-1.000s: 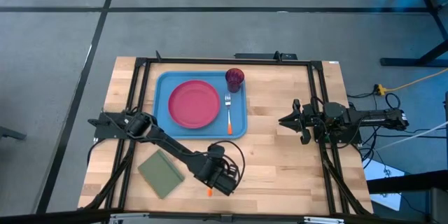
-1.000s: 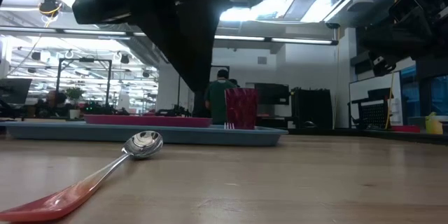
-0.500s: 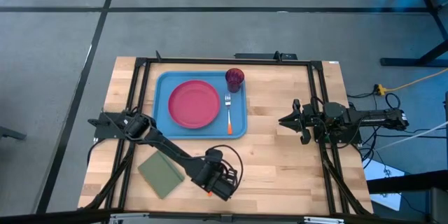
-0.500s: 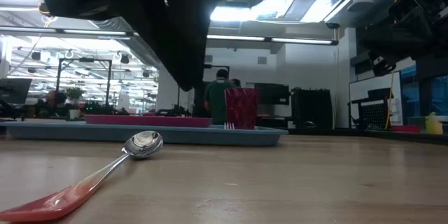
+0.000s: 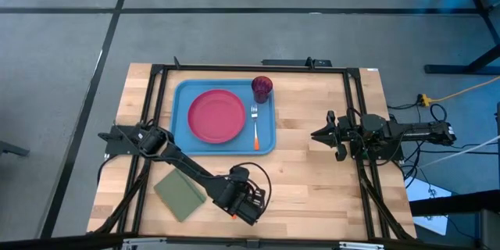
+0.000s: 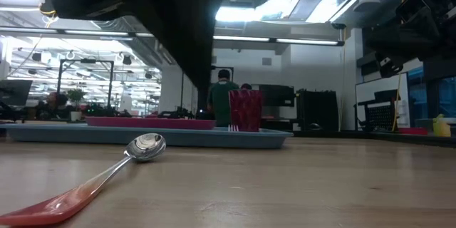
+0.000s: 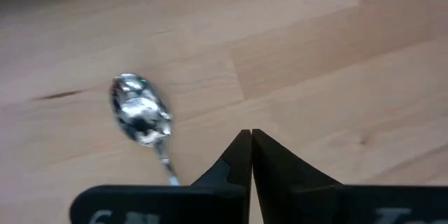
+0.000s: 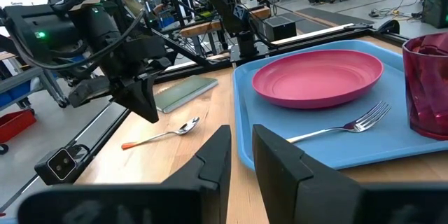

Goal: Pick and place plate/cup/fork/spoon on tray
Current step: Put the orange spoon into the blue tray beside the pink plate

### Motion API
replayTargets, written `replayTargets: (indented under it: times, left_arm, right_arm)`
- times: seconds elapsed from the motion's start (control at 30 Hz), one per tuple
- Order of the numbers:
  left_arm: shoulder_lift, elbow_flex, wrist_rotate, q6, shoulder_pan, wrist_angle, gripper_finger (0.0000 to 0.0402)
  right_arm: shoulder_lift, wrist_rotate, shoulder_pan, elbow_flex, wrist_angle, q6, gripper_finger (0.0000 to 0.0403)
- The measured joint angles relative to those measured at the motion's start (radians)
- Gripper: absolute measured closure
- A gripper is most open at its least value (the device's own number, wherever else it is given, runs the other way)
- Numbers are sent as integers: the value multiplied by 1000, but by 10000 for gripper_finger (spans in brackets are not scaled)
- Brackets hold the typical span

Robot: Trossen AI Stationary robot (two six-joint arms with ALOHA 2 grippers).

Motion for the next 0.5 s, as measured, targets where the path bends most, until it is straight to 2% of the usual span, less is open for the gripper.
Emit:
replayTargets:
  times: [0.17,0.5]
  left_arm:
    - [0,0,1,0,0,-6,398]
    - [0,0,15,1,0,-9,372]
  right_arm:
    - [0,0,0,0,0,0,338]
    - [0,0,0,0,0,0,338]
